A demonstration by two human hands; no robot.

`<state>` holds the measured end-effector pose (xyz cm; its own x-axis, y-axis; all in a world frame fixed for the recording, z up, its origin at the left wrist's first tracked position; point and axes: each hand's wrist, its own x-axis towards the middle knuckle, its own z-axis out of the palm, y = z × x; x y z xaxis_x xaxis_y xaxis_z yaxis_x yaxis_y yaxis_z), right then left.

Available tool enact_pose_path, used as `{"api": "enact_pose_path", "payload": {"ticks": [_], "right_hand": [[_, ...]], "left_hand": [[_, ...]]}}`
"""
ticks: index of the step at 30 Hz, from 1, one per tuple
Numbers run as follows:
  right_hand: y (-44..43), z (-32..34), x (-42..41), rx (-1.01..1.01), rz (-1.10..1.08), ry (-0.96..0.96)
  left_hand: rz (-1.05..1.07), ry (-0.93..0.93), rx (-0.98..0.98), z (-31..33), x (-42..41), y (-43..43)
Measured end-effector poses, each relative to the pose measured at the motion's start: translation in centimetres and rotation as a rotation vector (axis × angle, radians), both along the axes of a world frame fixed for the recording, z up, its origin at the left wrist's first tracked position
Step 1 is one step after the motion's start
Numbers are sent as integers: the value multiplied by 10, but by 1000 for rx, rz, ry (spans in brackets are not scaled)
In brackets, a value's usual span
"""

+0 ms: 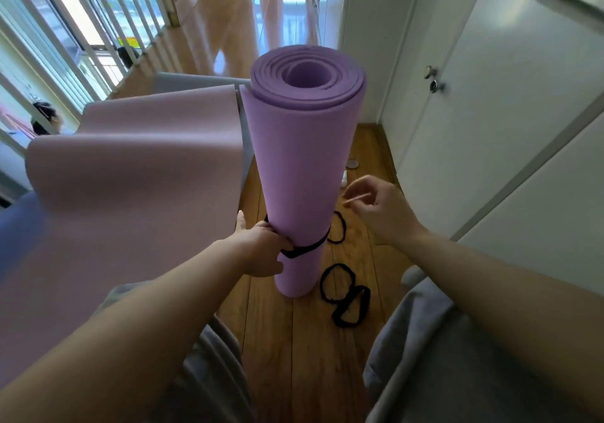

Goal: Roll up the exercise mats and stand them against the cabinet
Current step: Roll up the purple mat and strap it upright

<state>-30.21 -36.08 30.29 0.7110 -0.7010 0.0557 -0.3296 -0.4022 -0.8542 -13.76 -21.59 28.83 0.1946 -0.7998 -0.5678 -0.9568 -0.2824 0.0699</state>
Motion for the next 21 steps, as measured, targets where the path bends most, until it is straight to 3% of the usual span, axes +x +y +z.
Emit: {"api": "enact_pose_path", "payload": {"ticks": [3,5,9,14,17,21], "right_hand": [[4,48,4,20,-179,-376],[11,81,6,-111,-92,-493],[13,113,5,-518,180,-223],[24,123,-2,-613,285,-75],[30,127,-9,-611,282,-32],[36,130,-23,-605,317,52]], "left_hand": [[-15,-25,14,4,-4,1],[-27,-42,35,7,-9,1],[-61,-97,85,12,-15,2],[-76,-108,88,15,-24,16],[31,33,12,34,-23,25],[373,323,-334,97,-9,37]]}}
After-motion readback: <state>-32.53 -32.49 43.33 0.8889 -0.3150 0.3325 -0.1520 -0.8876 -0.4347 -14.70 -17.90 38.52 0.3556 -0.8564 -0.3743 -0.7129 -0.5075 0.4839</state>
